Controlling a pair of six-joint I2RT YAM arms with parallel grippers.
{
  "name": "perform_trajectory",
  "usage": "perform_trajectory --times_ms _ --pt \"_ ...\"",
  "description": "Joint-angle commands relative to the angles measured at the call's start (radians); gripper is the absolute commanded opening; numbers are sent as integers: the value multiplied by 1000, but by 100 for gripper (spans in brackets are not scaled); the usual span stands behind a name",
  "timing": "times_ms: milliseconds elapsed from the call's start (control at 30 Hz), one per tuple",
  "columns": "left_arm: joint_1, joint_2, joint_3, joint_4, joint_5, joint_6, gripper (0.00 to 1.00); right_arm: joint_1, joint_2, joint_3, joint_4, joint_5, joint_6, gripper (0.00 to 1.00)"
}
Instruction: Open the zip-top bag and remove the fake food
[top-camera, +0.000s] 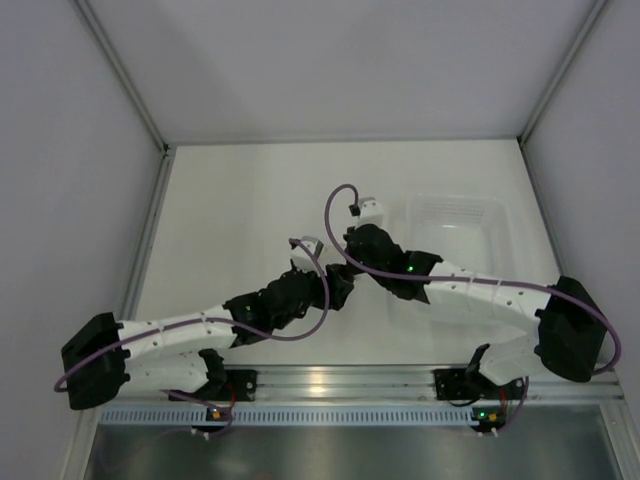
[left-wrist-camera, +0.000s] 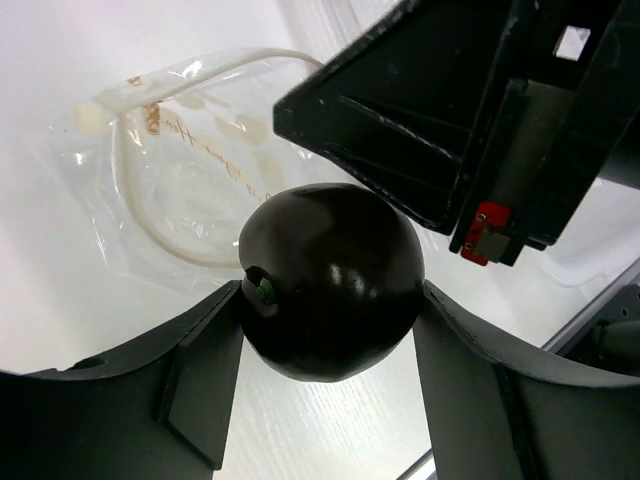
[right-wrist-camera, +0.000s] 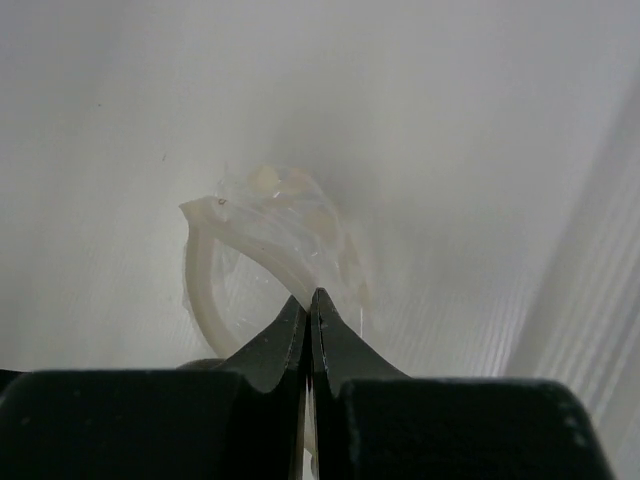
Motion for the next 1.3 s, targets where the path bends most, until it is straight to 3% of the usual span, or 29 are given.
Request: perform_trajectory --times_ms 0,167,333,633,867,967,1267 --pt "-1 -57 -24 65 -113 -40 0 -4 7 40 88 -26 18 0" --pt "-1 -192 -93 43 -188 -94 0 -5 43 60 107 -3 -19 0" --pt "-1 -284 -77 -119 -286 -132 0 -8 101 112 104 64 -106 0" --pt "1 -416 -70 -220 -286 -141 0 -18 208 211 97 119 -191 0" --pt "1 -504 -40 -279 -285 -130 0 -31 225 205 99 70 -180 0" --pt "1 -508 -18 -282 -247 -117 0 -33 230 197 104 50 -177 0" --pt "1 -430 86 -165 169 20 0 -65 256 218 79 -79 -165 0"
